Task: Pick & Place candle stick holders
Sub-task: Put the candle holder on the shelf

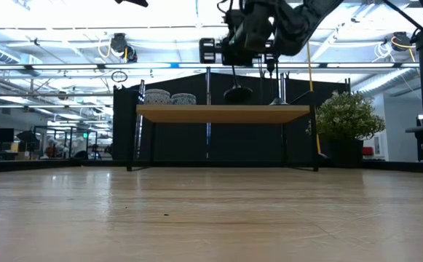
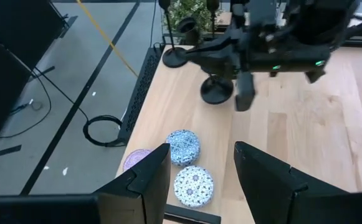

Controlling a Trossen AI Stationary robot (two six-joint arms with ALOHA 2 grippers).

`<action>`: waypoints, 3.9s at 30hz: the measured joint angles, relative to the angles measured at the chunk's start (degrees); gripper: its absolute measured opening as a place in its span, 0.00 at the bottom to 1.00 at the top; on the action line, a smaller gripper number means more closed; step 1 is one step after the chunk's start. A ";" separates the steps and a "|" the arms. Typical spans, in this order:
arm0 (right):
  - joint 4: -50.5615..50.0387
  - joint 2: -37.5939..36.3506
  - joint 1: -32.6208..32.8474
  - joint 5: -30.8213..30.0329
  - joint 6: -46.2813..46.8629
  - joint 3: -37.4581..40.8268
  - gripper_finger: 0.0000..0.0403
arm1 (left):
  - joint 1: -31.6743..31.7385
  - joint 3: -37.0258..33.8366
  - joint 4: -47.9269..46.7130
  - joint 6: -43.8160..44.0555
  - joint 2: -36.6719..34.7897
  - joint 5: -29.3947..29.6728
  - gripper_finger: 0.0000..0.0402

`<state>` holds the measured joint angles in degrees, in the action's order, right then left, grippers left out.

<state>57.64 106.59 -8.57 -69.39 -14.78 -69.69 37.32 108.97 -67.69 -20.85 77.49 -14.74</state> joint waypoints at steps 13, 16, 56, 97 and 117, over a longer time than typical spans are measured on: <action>-0.46 1.03 -3.70 0.42 4.48 0.00 0.01 | 0.00 0.00 -0.21 -1.60 0.00 -0.04 0.46; -0.47 2.02 -4.57 0.35 5.11 0.01 0.02 | 0.00 0.00 -0.01 -2.00 0.00 -0.02 0.46; -4.40 3.05 -7.79 8.20 15.20 0.11 0.15 | 0.00 0.04 -0.32 -4.02 0.00 -0.31 0.46; 0.90 2.64 1.26 -8.65 -1.35 0.06 0.25 | -0.01 0.07 -0.25 -4.03 0.00 -0.44 0.46; 1.49 1.24 10.03 -20.60 -8.30 0.04 0.27 | -0.02 0.07 -0.23 -4.14 0.00 -0.44 0.46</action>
<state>59.13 107.83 1.45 -89.98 -23.08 -69.65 37.30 109.03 -67.92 -24.99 77.49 -15.18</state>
